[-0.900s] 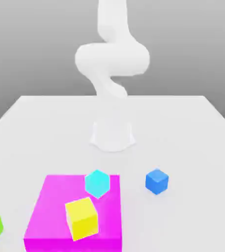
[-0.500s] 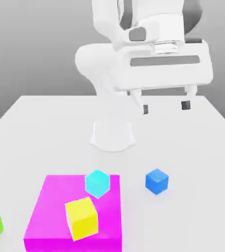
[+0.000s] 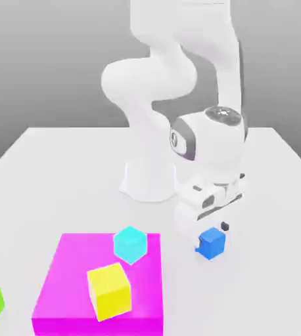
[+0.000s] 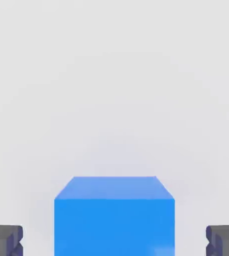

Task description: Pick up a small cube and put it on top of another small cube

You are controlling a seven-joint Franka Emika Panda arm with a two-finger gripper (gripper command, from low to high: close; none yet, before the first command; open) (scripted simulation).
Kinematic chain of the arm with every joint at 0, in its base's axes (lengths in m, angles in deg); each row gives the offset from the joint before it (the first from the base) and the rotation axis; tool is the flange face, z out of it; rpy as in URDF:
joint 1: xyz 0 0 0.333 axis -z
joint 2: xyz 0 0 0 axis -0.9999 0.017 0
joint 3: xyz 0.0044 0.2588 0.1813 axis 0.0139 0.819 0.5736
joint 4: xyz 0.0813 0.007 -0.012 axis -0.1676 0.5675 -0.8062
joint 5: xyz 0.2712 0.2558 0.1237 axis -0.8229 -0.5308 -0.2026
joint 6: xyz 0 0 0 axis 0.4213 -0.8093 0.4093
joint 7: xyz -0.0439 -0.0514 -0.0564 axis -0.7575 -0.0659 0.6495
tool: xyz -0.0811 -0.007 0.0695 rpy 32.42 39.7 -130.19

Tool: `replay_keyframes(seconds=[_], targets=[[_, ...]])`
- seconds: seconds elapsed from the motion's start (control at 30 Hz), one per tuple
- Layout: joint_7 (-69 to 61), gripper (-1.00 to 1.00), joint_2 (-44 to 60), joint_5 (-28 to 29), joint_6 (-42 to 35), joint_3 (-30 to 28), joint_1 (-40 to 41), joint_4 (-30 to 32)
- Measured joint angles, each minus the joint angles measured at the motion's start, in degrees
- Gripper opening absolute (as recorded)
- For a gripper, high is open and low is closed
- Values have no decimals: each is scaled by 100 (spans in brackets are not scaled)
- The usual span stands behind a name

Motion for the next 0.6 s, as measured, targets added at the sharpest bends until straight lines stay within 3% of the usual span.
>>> replay_keyframes(seconds=[0.23, 0.53, 0.6], targets=[[13, -100, -3, 14, -4, -17, -17, 0], [-169, -100, -1723, -249, -1424, 279, 200, 301], [-184, -100, -1830, -167, -1773, 156, 357, 61]])
